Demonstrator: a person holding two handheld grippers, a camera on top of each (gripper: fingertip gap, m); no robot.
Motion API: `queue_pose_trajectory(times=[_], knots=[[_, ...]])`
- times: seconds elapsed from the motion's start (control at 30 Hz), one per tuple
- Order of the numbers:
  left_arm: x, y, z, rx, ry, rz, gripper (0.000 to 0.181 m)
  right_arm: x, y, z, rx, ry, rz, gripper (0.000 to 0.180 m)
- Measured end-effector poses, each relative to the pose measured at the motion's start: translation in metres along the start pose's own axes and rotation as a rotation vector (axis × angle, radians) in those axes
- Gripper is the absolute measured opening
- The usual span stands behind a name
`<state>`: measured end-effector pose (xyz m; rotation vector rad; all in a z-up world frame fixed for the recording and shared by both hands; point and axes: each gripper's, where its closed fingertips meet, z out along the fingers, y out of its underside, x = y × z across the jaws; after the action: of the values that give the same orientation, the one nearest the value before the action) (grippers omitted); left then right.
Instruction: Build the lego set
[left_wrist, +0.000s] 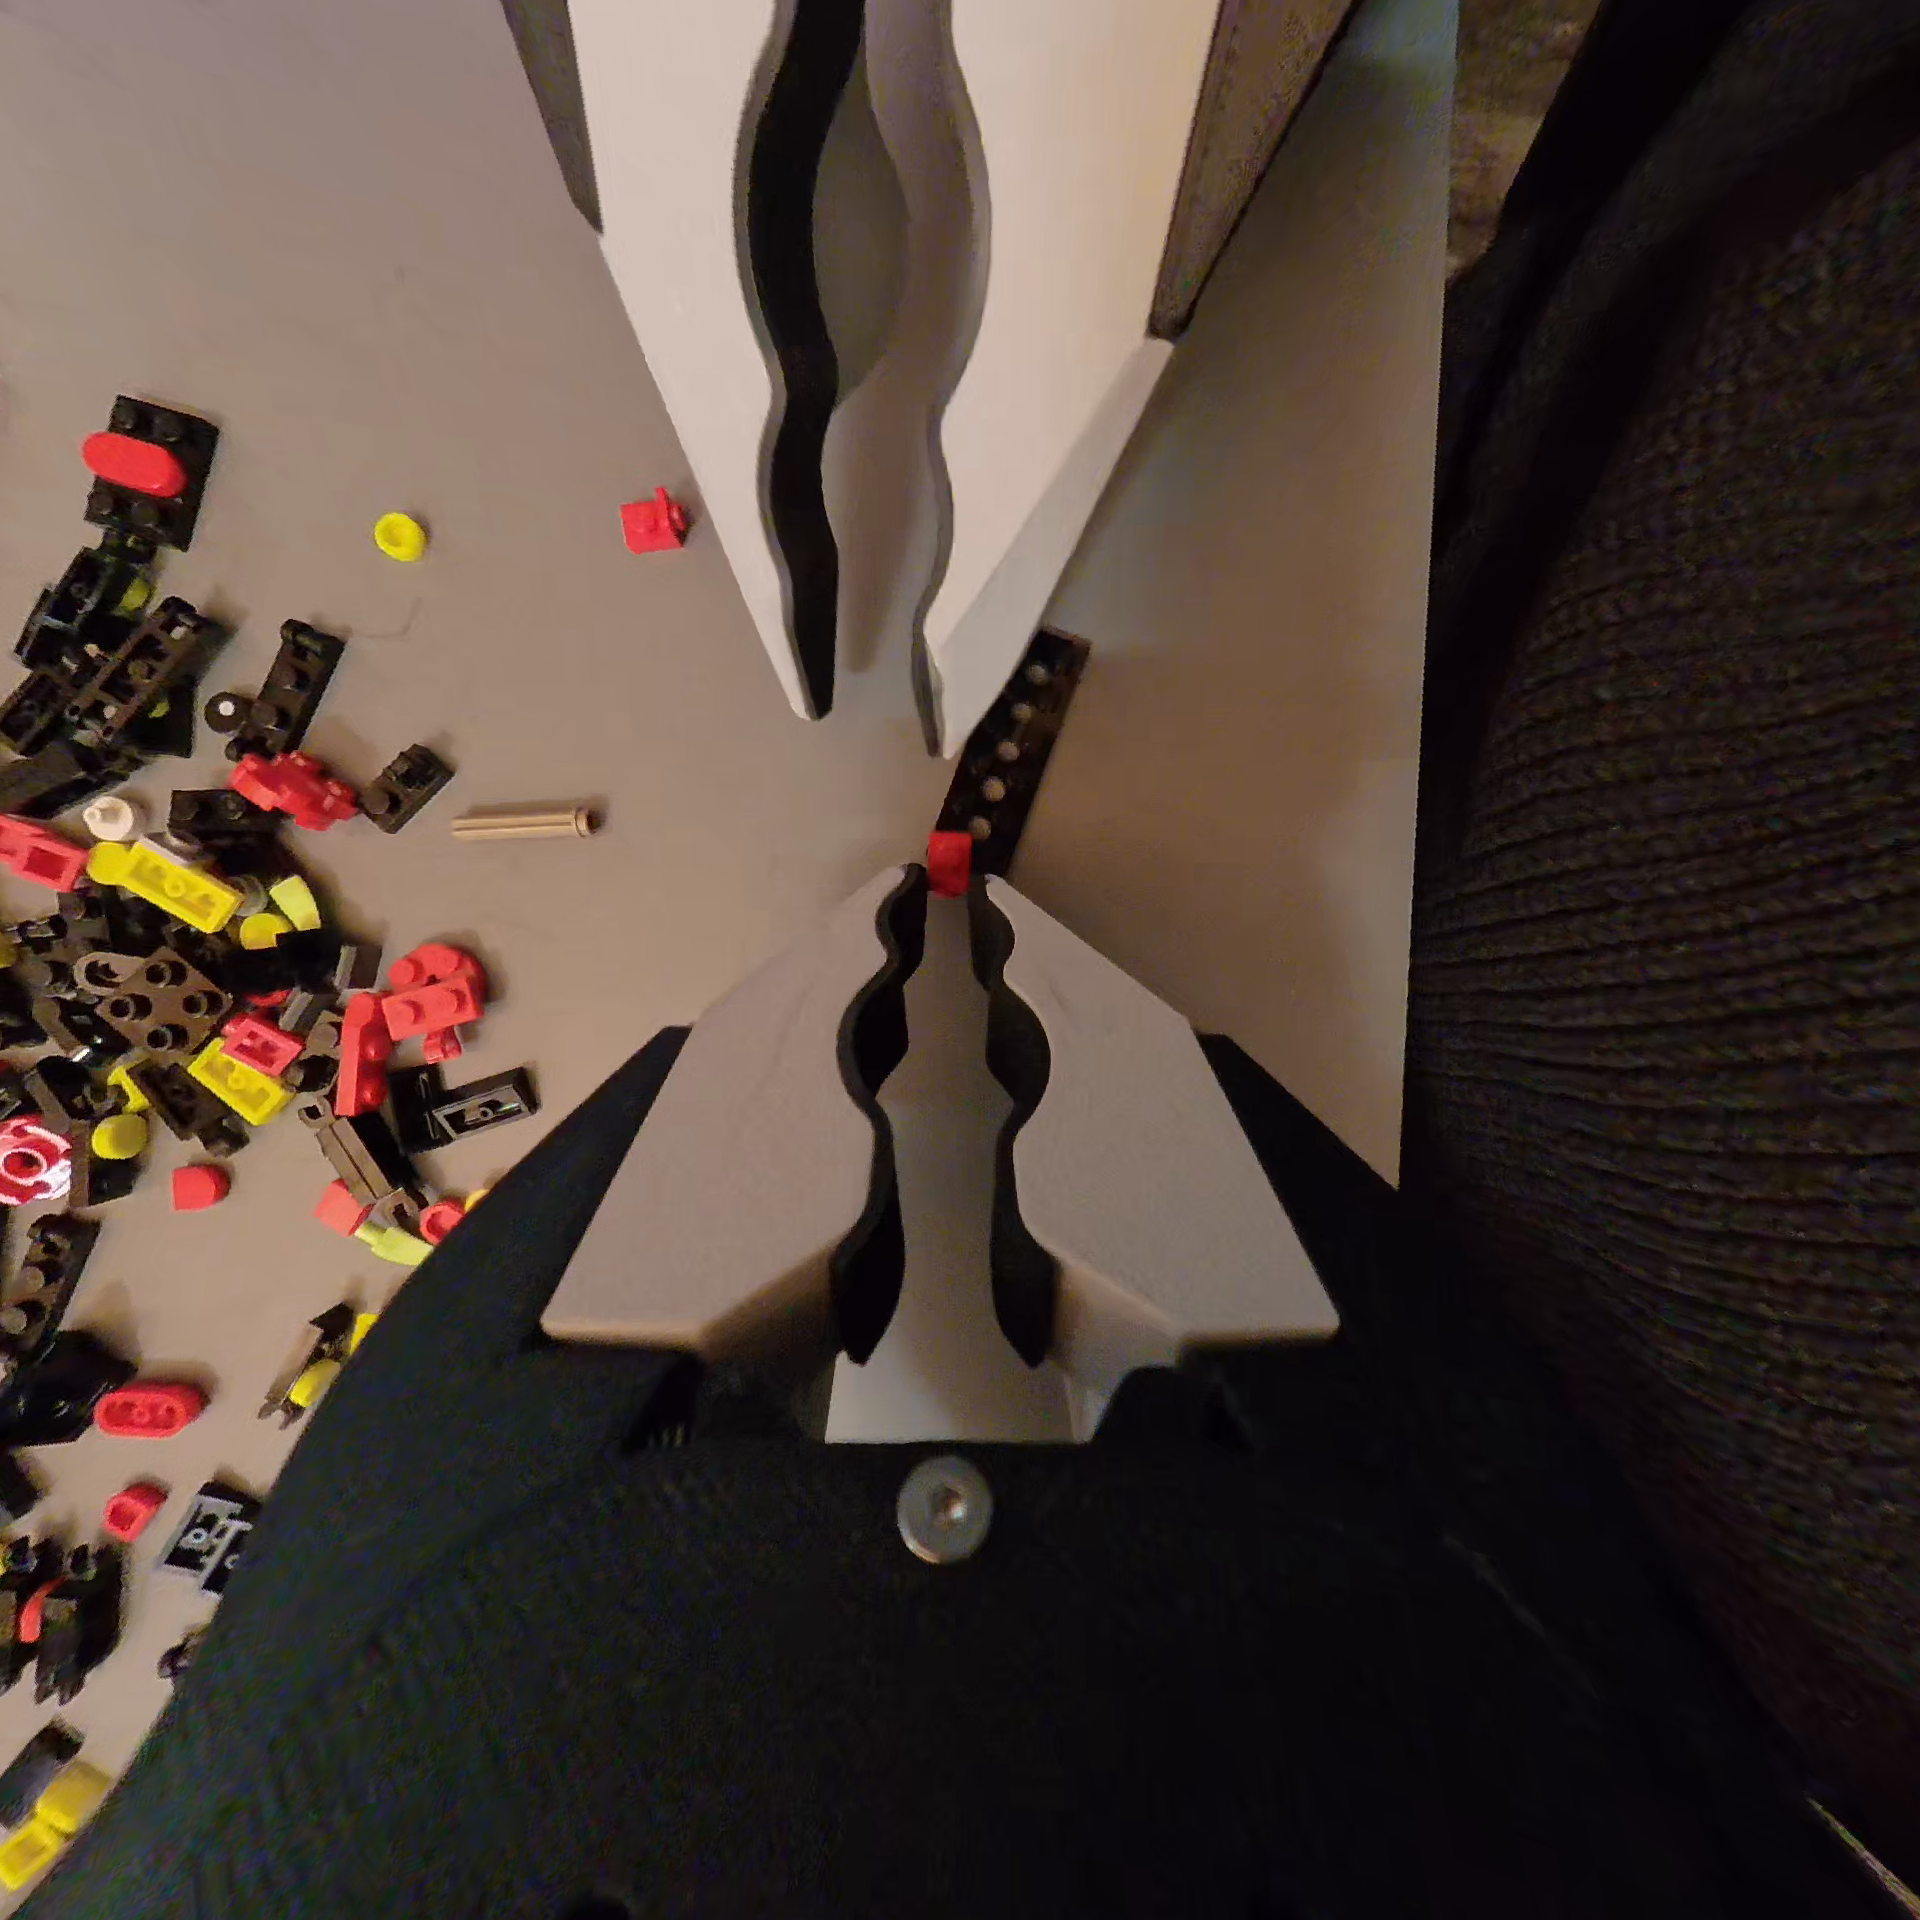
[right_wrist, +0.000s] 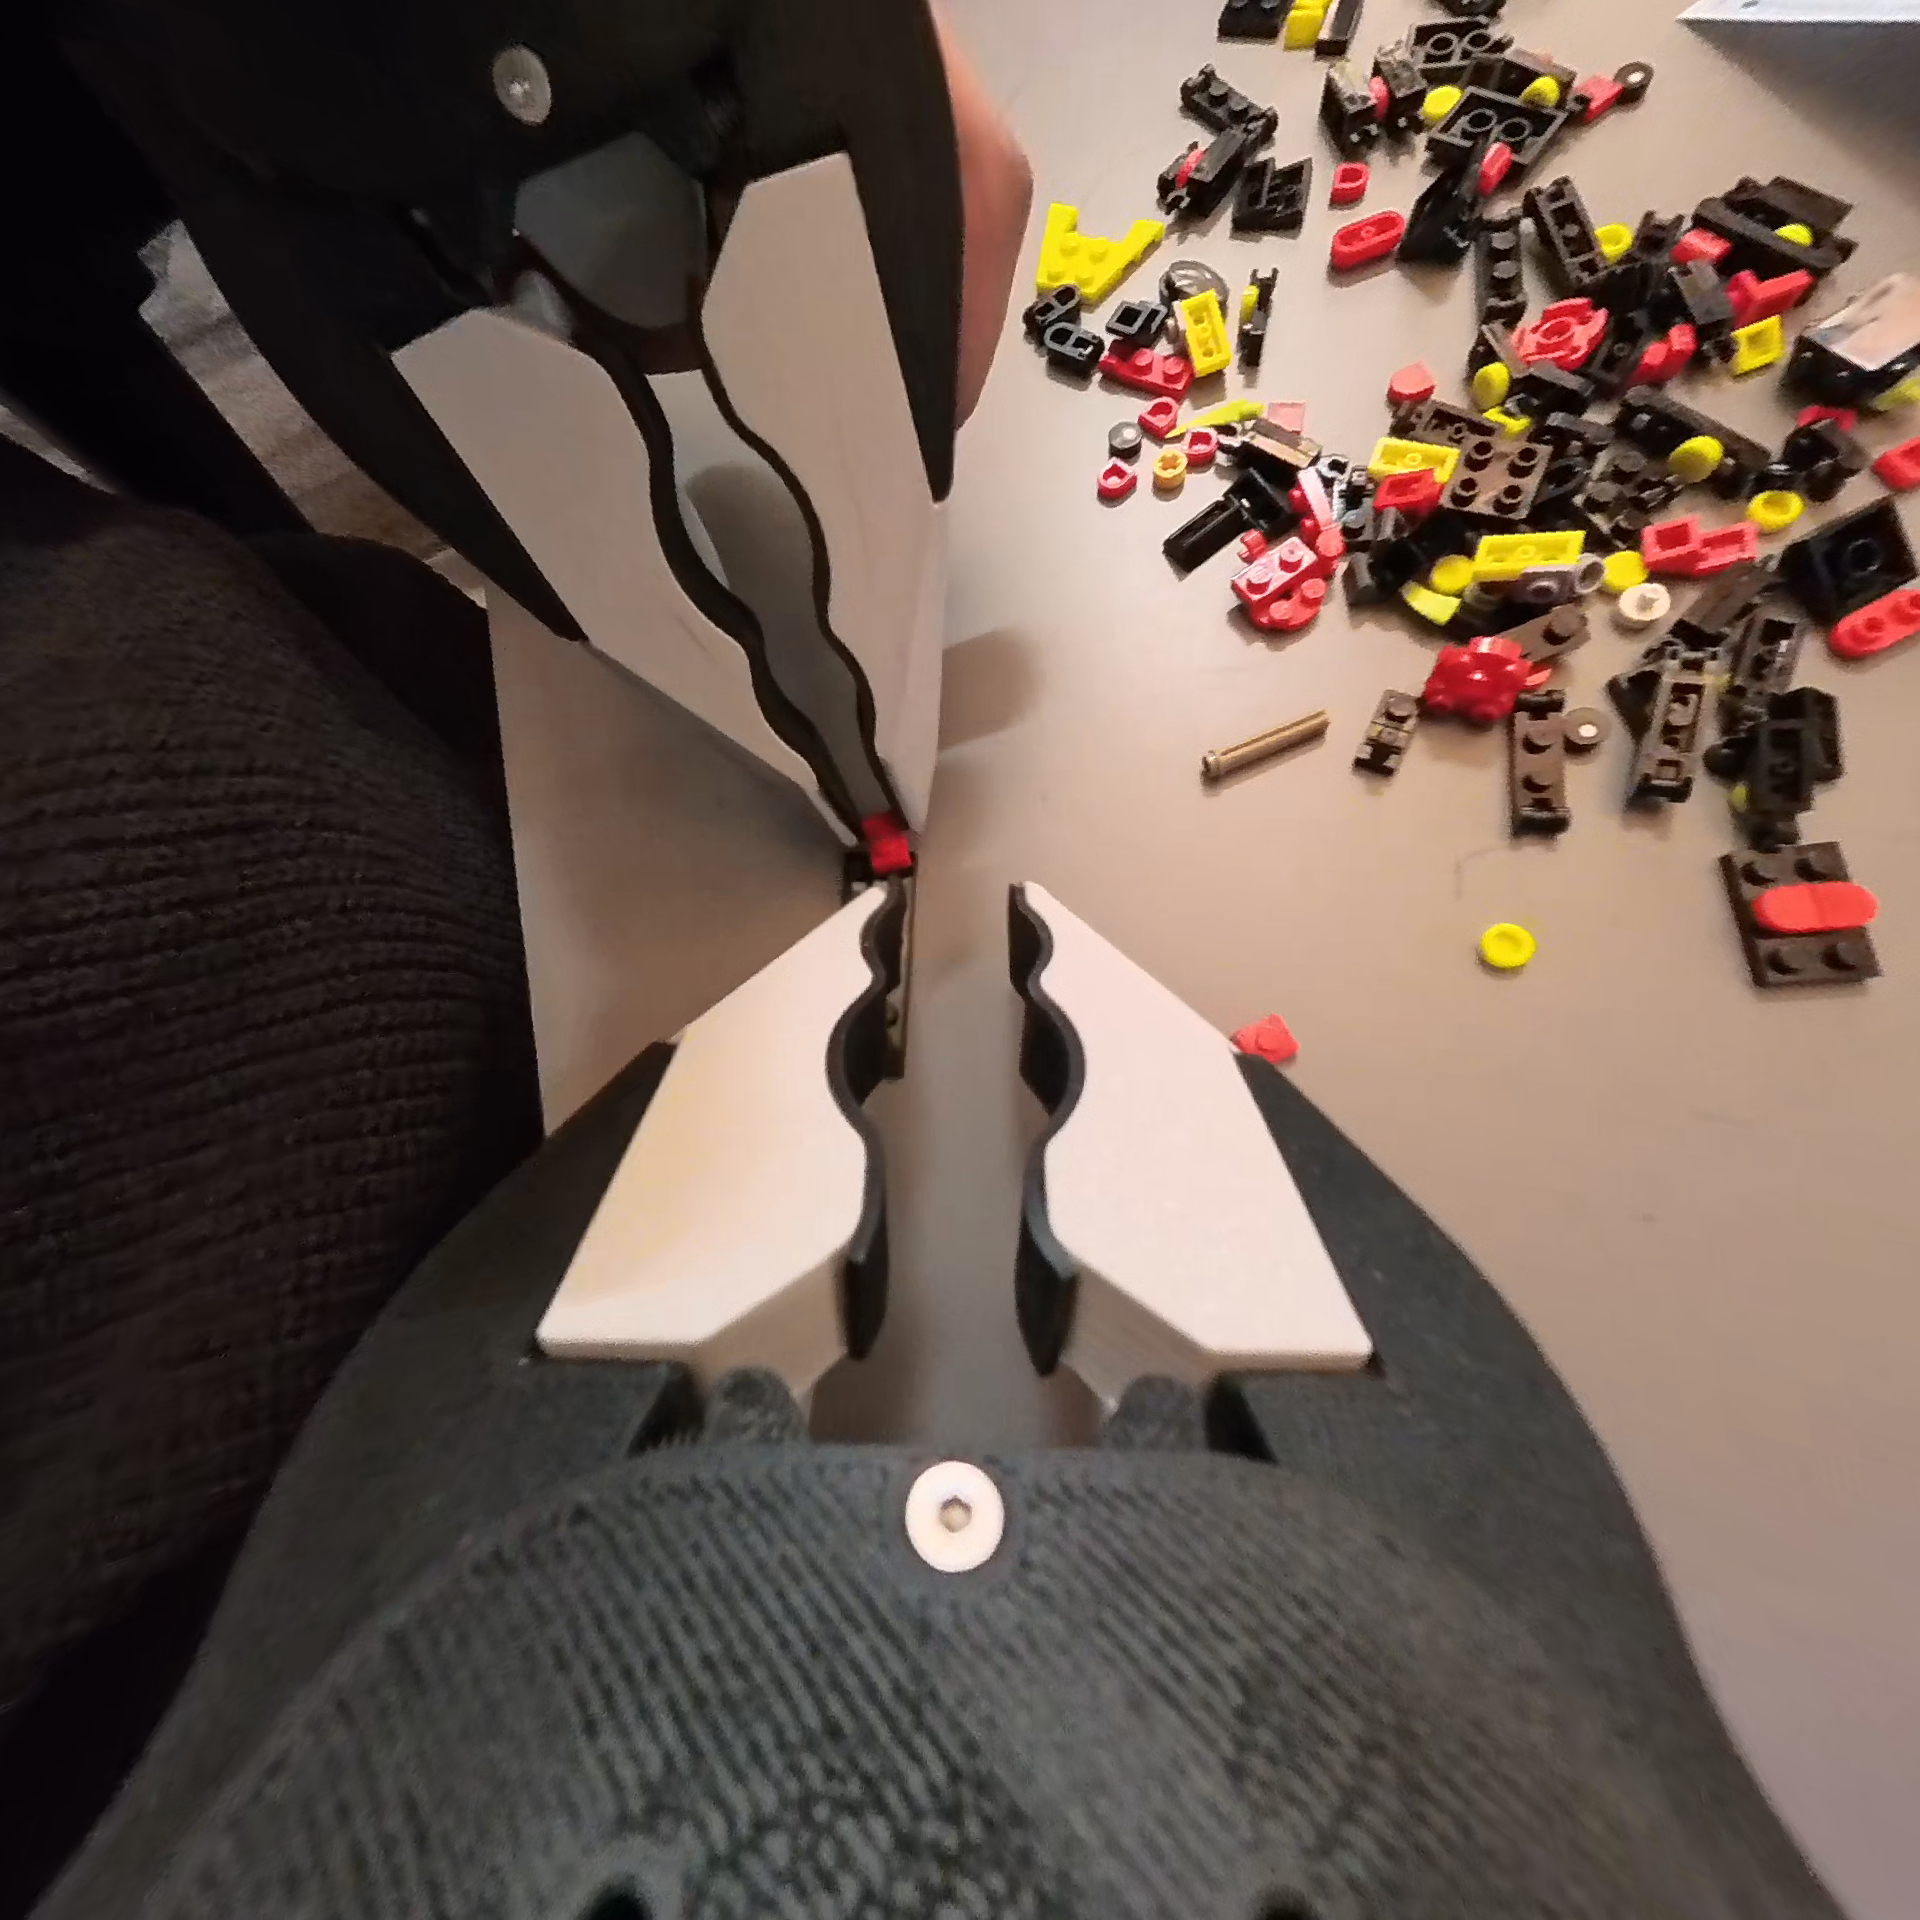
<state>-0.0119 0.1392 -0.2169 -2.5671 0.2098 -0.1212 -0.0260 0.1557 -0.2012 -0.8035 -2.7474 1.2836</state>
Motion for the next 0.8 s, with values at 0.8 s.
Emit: queue_pose_trajectory(times=[0.8], knots=[[-0.003,0.003,-0.01,0.095,0.001,-0.071,0.006,-0.011,0.033,-0.008,-0.184,-0.023,-0.255,0.025]])
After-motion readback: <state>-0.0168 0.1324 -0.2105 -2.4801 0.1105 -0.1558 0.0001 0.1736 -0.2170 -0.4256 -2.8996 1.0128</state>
